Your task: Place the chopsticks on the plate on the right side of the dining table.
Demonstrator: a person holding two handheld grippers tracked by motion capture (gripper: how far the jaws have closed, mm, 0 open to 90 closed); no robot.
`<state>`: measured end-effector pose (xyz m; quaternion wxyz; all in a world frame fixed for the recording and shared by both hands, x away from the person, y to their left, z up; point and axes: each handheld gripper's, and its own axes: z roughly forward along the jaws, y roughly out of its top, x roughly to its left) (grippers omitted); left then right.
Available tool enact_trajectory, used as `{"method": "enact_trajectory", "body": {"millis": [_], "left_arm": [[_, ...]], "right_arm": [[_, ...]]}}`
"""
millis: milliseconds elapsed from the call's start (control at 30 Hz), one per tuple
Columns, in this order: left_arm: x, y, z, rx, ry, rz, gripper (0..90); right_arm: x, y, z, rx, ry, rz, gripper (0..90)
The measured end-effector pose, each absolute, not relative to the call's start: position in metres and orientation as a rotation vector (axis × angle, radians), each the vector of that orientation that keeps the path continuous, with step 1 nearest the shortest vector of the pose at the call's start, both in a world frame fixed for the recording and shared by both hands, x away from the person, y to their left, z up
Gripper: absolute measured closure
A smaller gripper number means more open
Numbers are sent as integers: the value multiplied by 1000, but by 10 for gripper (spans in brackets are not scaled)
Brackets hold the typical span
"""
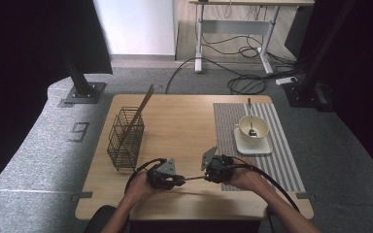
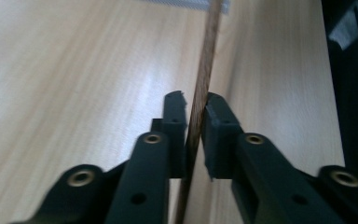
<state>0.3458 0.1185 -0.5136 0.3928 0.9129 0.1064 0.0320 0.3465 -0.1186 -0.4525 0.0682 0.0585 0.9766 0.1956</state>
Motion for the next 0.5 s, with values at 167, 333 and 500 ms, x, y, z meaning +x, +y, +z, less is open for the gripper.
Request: {"method": "enact_trajectory", "body": {"millis": [167, 333, 500], "left_arm": [[347, 123, -512, 2251, 299, 118, 575], [351, 125, -514, 2206, 358, 129, 364], [357, 128, -518, 2151, 459, 138, 182]], "right_arm": [[347, -120, -450, 187, 2977, 644, 831], [347, -122, -448, 188, 2972, 658, 831], [347, -126, -445, 203, 2959, 675, 829]]}}
